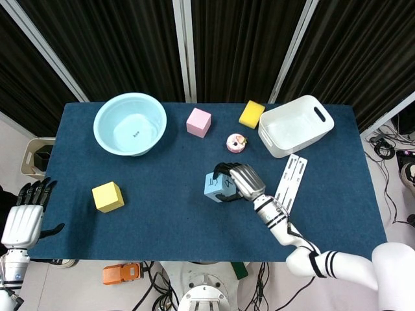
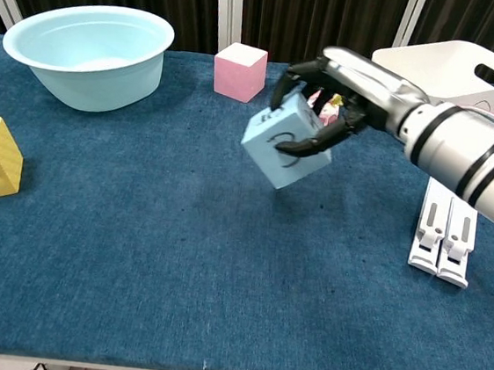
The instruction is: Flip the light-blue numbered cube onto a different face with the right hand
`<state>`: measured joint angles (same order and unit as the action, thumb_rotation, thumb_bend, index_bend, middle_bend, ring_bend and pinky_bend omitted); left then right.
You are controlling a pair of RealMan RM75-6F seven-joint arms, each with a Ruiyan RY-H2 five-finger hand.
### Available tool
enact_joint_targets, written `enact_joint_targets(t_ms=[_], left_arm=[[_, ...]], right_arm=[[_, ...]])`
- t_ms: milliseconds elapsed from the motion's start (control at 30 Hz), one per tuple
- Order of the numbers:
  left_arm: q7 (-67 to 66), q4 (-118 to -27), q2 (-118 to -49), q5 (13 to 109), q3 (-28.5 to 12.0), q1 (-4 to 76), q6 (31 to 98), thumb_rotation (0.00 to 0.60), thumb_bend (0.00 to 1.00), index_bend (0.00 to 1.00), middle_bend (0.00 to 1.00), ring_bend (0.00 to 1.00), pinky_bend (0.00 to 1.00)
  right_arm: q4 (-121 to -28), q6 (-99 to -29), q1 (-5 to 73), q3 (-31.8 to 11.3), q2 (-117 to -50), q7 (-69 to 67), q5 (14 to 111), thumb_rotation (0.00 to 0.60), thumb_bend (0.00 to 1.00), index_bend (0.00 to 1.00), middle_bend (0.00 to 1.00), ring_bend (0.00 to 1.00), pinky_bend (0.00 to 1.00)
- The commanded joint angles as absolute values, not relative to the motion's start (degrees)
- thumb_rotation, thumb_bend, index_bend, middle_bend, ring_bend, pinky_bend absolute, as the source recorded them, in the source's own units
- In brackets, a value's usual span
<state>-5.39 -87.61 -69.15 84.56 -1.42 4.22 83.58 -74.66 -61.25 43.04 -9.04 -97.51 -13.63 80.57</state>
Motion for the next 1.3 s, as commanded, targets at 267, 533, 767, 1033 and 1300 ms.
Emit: enact_joint_targets(t_ms=[267,533,767,1033,1300], left_arm=[[-6.1,-88.3,-69.3,84.2,-1.5,4.7,82.7,0.6,0.0,0.07,0.01,0.0,0.0],[-6.1,-88.2,-69.5,84.1,-1.4,5.0,82.3,0.6,0.0,0.07,0.01,0.0,0.0],[-5.8,-87.8,-69.8,84.1,-1.4,5.2,82.1,0.6,0.0,0.07,0.01,0.0,0.0],[-5.6,-87.6,-69.9,84.2,-1.5,5.5,81.9,0.6,0.0,0.07,0.01,0.0,0.0],[-6.0,-88.4,-69.1,84.3,-1.9,5.9,82.0,0.6,0.0,0.07,0.01,0.0,0.0]], right_arm=[[-41.3,-72.0,40.3,-2.5,-108.7,-42.6,94.7,0.6,0.42,0.56,0.48,0.42,0.44],[-33.1,-73.6,38.9,-1.1,-111.2,-47.6,94.8,0.6,0.42,0.46,0.48,0.32,0.38],[-32.0,-74.3,37.4,0.2,-110.0,-48.5,94.9,0.6,0.41,0.16,0.31,0.14,0.2],[-40.1,-73.6,36.4,2.1,-102.7,-42.5,95.7,0.6,0.38,0.0,0.08,0.0,0.01],[-67.4,-65.1,38.2,1.4,-84.4,-18.8,92.6,0.6,0.33,0.0,0.03,0.0,0.0]])
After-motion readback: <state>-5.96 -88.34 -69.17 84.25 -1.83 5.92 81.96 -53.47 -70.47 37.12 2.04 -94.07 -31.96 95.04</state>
